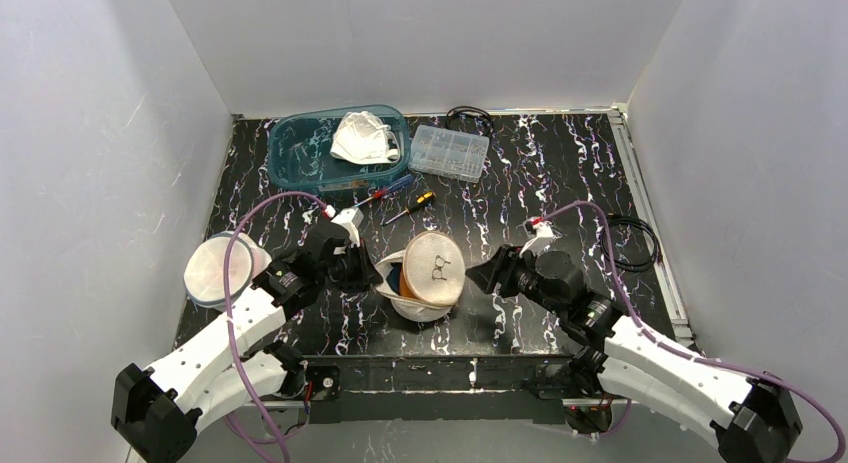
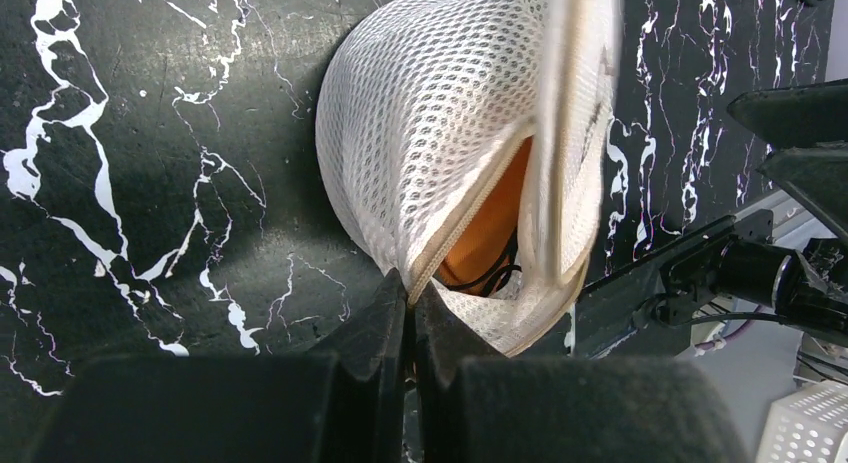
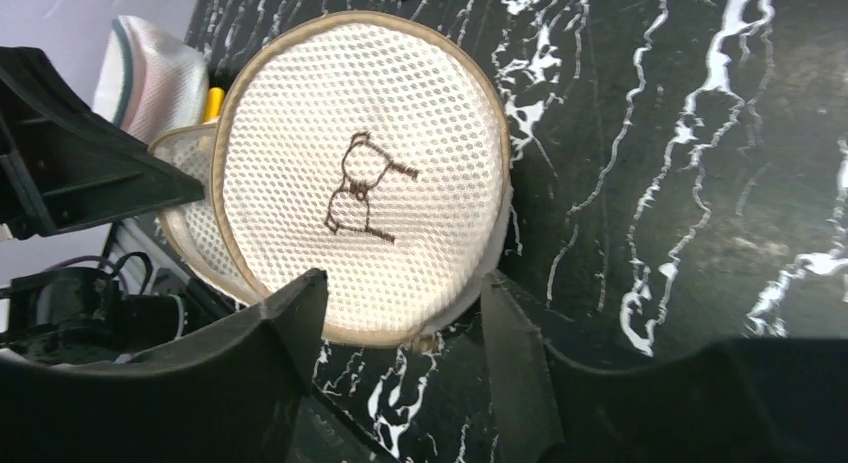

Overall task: Unzip the laundry bag and remove the bra
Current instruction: Open the laundry bag at the center of the board.

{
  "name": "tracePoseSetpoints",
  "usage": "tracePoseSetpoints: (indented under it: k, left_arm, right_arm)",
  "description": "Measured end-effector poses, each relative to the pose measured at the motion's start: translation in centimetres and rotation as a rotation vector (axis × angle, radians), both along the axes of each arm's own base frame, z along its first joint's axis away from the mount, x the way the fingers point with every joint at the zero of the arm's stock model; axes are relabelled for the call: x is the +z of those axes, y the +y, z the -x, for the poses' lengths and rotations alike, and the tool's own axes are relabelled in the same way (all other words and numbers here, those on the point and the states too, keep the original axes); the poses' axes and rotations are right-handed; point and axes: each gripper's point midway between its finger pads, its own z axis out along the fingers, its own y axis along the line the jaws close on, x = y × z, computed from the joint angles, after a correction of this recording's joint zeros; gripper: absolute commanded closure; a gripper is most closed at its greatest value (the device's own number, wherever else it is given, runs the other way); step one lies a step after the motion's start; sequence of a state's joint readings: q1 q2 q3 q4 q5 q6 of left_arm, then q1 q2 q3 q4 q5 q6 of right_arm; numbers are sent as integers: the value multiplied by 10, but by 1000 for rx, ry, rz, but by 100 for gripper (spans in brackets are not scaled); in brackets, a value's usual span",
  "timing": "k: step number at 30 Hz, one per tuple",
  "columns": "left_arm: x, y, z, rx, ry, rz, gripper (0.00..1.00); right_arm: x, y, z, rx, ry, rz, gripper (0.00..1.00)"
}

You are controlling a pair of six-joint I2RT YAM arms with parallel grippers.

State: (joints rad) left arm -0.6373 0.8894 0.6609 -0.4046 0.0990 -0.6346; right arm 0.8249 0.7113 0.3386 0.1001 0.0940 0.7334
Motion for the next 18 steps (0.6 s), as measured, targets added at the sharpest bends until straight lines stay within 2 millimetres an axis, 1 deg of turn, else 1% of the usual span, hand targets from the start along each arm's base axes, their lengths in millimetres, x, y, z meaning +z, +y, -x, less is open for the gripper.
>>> tracePoseSetpoints:
  k: [3, 5, 7, 9, 11, 13, 15, 16, 18]
  left_arm:
    - [1, 0, -1, -8, -9, -2, 100]
    - [2, -1, -1, -14, -12, 0, 100]
    - [3, -3, -1, -19, -13, 4, 100]
    - [4, -4, -1, -26, -14, 12, 100]
    - [5, -5, -1, -29, -14, 15, 100]
    - [5, -5, -1, -30, -13, 17, 100]
    - [5, -6, 0, -30, -11, 19, 100]
    - [5, -6, 0, -30, -10, 20, 100]
    - [5, -6, 0, -30, -10, 21, 100]
  right_arm:
    - [5, -8, 0, -25, 7, 30, 27]
    - [21, -10, -1, -32, -2, 44, 27]
    - [44, -8, -4, -27, -22, 50, 27]
    - [68, 0, -10, -15, -40, 62, 26]
    - [84, 14, -12, 10, -60, 82, 25]
    - [86, 34, -7, 49, -74, 144, 22]
    - [74, 60, 7, 113, -79, 238, 19]
    - [67, 69, 12, 134, -81, 286, 17]
    - [54, 90, 22, 172, -95, 391, 6]
